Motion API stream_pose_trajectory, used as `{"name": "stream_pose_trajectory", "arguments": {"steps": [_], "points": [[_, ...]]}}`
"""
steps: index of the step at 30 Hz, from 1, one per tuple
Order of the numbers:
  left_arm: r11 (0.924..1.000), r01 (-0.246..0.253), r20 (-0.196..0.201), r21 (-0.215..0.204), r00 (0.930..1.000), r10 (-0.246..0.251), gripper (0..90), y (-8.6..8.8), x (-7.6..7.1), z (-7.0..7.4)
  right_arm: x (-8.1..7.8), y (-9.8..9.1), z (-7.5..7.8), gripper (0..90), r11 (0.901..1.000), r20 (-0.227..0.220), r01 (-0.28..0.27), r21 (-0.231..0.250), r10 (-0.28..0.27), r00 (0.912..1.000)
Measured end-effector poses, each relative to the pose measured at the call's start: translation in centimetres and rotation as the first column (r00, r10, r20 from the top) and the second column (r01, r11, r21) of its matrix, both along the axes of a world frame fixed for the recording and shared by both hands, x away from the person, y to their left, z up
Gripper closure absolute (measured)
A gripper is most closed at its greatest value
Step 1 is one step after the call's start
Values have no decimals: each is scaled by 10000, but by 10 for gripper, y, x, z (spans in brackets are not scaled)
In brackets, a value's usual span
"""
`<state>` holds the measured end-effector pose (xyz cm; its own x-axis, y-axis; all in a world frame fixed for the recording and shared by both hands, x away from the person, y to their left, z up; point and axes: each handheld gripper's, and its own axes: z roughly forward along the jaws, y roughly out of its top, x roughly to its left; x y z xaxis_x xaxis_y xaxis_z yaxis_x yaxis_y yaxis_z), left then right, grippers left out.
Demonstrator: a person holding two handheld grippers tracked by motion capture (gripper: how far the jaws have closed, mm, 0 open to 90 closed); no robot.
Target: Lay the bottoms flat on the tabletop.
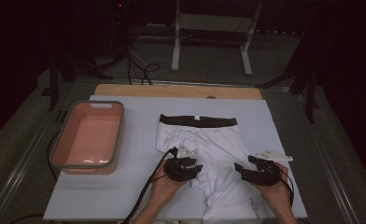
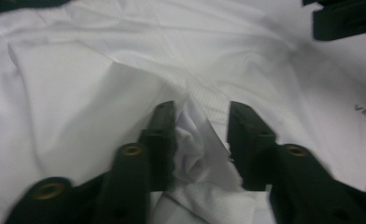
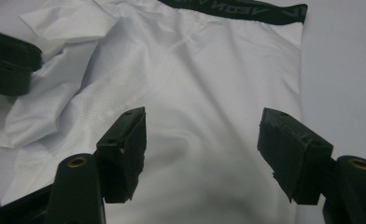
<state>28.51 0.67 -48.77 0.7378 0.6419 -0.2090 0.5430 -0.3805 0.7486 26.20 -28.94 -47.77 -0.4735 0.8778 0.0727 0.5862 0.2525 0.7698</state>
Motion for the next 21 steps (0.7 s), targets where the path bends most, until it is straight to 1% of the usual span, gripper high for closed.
{"name": "stream_pose_trajectory", "arguments": {"steps": [1, 2, 4, 6, 9, 12, 14, 18, 19, 20, 21], "points": [[9999, -123, 98, -34, 9999, 123, 585, 2, -1, 2, 0, 1, 0, 329, 10000, 8, -42, 18, 42, 10000], [9998, -177, 164, 34, 9997, 177, 575, 5, 0, 4, 0, 2, 0, 329, 10000, 13, -36, 41, 36, 10000], [9991, -428, 289, 49, 9987, 427, 555, 10, 1, 7, -1, 7, 1, 329, 9997, 4, -211, 95, 211, 9998], [9980, -638, 296, -9, 9975, 638, 552, 15, 3, 8, -2, 9, 1, 329, 9996, 24, -262, 104, 262, 9997], [9964, -848, 343, -67, 9958, 850, 550, 18, 6, 9, -3, 16, 2, 329, 9990, 45, -442, 68, 441, 9990], [9971, -754, 358, -66, 9965, 756, 547, 16, 7, 10, -3, 23, 1, 330, 9981, 20, -609, 36, 609, 9981], [9982, -601, 351, -25, 9976, 601, 540, 12, 8, 10, -3, 27, 1, 329, 9975, 11, -708, 19, 708, 9975], [9989, -400, 303, 247, 9988, 392, 534, 1, 12, 8, -3, 34, 0, 330, 9961, -15, -886, 9, 886, 9961], [9985, -370, 318, 408, 9989, 357, 542, -2, 13, 7, -3, 36, 0, 330, 9956, -17, -937, 13, 937, 9956], [9977, -385, 277, 563, 9989, 370, 599, -4, 15, 6, -4, 38, 0, 330, 9950, -13, -1000, 4, 1000, 9950], [9971, -337, 248, 677, 9992, 320, 735, -5, 16, 6, -4, 40, 0, 330, 9943, -22, -1064, 16, 1064, 9943]]}}
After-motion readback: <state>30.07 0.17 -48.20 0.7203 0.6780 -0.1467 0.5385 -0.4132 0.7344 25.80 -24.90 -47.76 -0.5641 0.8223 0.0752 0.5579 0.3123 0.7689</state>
